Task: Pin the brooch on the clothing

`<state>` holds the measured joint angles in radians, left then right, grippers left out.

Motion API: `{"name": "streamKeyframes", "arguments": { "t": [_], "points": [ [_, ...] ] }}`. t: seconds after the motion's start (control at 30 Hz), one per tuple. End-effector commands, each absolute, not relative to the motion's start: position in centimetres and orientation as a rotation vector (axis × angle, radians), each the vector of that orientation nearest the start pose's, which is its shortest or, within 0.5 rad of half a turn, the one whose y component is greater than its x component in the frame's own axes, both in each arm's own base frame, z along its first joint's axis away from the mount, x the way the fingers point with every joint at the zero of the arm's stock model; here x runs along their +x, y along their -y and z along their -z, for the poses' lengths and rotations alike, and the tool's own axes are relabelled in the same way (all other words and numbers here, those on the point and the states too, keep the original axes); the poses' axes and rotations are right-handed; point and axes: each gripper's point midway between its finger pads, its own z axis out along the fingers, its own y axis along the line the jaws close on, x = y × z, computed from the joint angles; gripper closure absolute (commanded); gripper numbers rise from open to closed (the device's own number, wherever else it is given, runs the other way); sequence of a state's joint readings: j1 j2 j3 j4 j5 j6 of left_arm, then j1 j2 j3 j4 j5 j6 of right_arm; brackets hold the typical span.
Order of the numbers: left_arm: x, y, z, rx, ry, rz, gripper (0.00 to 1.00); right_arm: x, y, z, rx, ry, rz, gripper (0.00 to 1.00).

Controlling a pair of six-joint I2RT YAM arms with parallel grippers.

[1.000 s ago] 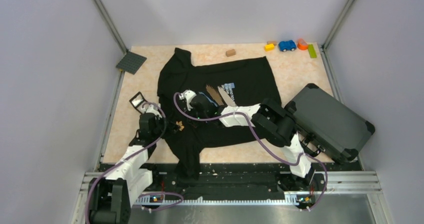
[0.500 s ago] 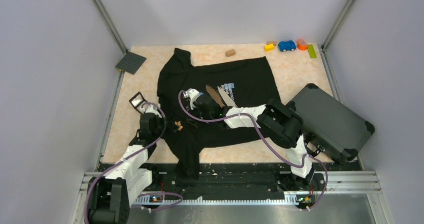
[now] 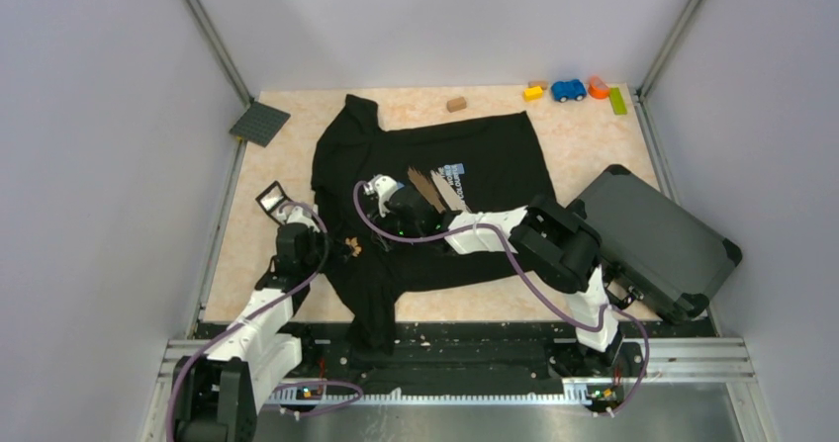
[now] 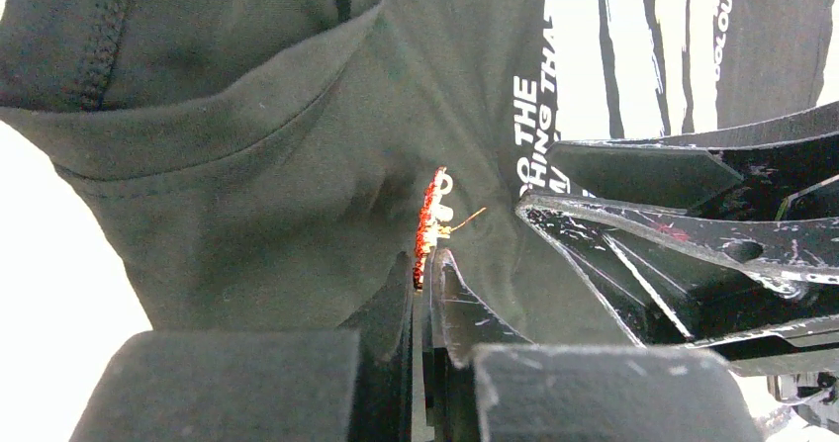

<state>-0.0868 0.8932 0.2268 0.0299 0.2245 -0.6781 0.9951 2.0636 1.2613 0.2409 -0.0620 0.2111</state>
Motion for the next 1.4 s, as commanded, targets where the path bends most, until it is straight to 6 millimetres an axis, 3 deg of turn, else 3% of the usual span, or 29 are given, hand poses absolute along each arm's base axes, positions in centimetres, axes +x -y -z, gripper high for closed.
{"name": "streamKeyframes", "arguments": {
  "t": [0.0,0.53,0.8,0.87,1.0,1.1,1.37],
  "points": [
    [26.2,8.6,-6.6,-0.52,-2.143,0.664,1.0,29.0,-47.7,-7.2,-0.91,-1.937,-0.703,0.63],
    [26.1,8.6,-6.1,-0.546,-2.149,0.673,1.0,28.6,-49.6,-5.3,-1.037,-1.894,-0.642,0.62],
    [26.1,8.7,-6.2,-0.545,-2.147,0.677,1.0,28.4,-49.4,-3.4,-1.067,-1.927,-0.598,0.65],
    [26.1,8.7,-6.2,-0.544,-2.147,0.678,1.0,28.3,-49.3,-3.0,-1.074,-1.931,-0.573,0.71],
    [26.2,8.7,-6.1,-0.533,-2.152,0.671,1.0,28.6,-48.9,-2.3,-1.056,-1.946,-0.526,0.96],
    [26.3,8.5,-6.1,-0.524,-2.16,0.649,1.0,28.6,-48.9,-2.8,-1.024,-1.953,-0.538,1.0],
    [26.7,8.8,-6.0,-0.486,-2.193,0.617,1.0,28.5,-49.5,-7.3,-0.901,-1.923,-0.721,1.0]
  ]
}}
